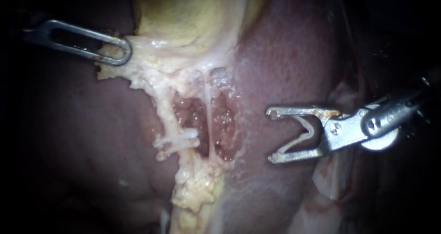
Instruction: Clipping third clip left tube
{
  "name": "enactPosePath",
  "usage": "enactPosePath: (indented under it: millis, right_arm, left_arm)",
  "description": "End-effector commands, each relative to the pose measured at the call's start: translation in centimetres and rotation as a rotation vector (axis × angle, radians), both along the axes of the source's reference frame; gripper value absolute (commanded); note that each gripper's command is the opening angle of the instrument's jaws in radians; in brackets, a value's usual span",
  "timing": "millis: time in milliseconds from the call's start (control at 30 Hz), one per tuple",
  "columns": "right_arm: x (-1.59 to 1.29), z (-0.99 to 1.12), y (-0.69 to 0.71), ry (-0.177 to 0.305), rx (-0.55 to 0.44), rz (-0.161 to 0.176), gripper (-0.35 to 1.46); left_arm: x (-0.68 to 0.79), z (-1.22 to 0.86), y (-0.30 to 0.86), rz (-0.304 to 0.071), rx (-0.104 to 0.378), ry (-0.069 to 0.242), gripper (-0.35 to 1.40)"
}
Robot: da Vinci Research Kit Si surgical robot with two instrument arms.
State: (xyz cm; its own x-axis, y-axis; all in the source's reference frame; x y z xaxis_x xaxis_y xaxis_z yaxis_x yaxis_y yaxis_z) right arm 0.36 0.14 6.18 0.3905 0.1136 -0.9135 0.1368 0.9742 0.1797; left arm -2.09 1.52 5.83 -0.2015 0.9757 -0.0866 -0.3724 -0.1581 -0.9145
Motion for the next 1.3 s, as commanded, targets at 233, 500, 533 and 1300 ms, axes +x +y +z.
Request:
enactPosePath:
  millis: [233, 500, 533, 1300]
  right_arm:
    - [0.07, -0.02, -0.01, 0.02, 0.012, -0.016, 0.5]
    - [0.54, 0.0, 0.03, 0.044, 0.216, -0.005, 0.5]
    - [0.61, 0.01, 0.04, 0.043, 0.244, 0.0, 0.5]
    - [1.18, 0.8, 0.08, 0.138, 0.57, 0.121, 0.49]
  left_arm:
    - [-0.02, 0.0, -0.02, -0.004, -0.002, -0.004, -0.35]
    - [-0.04, 0.02, -0.04, -0.005, -0.004, -0.003, -0.35]
    - [-0.04, 0.02, -0.04, -0.006, -0.004, -0.003, -0.35]
    - [-0.06, 0.04, -0.06, -0.007, -0.006, -0.002, -0.35]
